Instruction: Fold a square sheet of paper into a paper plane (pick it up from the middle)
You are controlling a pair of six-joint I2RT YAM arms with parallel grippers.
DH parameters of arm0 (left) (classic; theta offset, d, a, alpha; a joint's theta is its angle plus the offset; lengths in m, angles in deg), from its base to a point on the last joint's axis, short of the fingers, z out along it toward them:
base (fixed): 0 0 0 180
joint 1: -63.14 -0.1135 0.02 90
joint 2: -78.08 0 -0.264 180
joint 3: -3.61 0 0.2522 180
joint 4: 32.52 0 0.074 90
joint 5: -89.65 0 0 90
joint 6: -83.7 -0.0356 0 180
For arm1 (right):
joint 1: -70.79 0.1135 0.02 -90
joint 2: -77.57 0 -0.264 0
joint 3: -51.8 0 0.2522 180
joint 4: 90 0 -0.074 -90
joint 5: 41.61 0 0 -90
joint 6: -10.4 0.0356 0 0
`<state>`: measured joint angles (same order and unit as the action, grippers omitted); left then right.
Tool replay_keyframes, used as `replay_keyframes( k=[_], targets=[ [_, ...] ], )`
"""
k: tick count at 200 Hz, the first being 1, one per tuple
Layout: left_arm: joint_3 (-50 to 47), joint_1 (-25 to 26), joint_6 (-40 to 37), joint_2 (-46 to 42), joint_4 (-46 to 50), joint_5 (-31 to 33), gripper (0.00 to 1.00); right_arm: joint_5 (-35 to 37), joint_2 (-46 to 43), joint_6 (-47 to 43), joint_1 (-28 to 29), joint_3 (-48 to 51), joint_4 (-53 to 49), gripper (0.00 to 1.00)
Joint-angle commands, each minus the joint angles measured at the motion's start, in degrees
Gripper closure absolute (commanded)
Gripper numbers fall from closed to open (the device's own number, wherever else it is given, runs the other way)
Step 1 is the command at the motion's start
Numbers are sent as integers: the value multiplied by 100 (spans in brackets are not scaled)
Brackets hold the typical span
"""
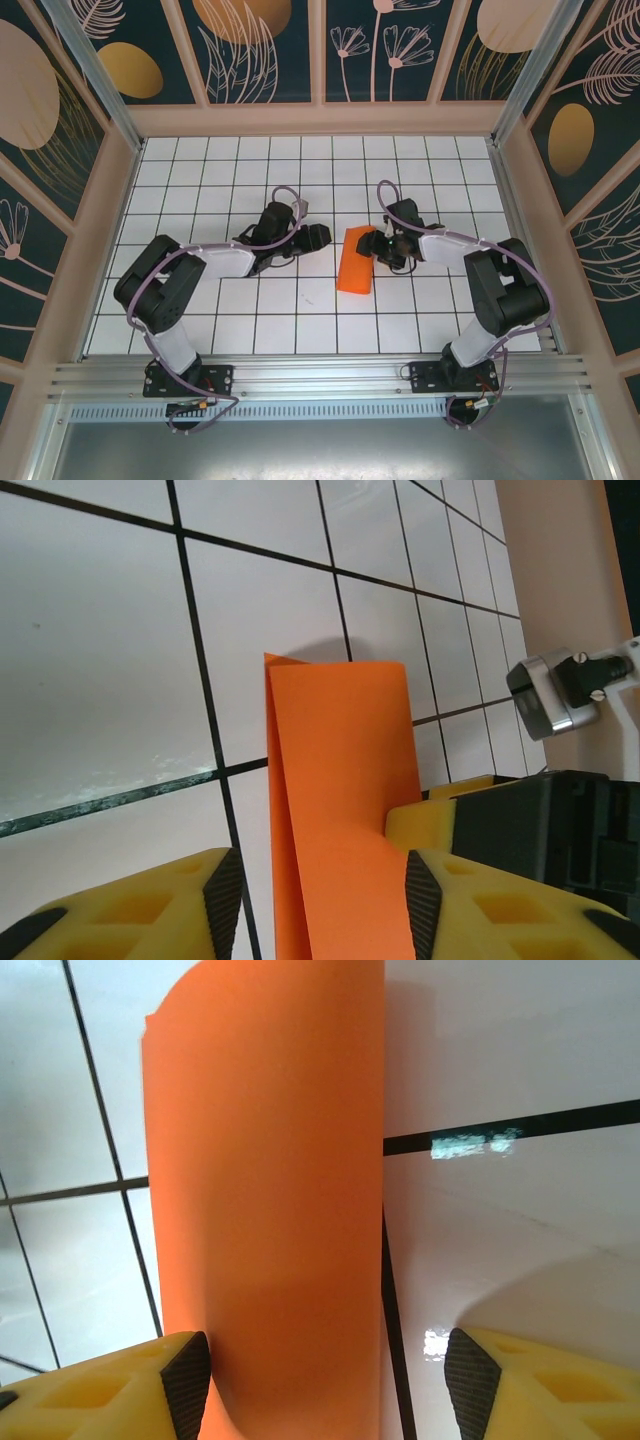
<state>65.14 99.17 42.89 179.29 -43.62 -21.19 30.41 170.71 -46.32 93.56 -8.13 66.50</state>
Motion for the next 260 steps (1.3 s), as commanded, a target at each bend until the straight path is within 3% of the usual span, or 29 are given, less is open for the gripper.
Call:
replay_keyframes(
  k=[1, 62, 202, 260],
  targets=[
    [210, 78, 167, 152, -265, -168, 53, 305, 55, 263, 135, 40, 102, 33],
    [341, 112, 170, 337, -266, -309, 58, 854, 111, 399, 408, -34, -88, 32],
    [443, 116, 196, 556, -264, -525, 68, 728, 160, 680, 498, -172, 41, 31],
    [487, 126, 205, 617, -248, -573, 69, 1127, 265, 710, 644, -310, -161, 32]
  ],
)
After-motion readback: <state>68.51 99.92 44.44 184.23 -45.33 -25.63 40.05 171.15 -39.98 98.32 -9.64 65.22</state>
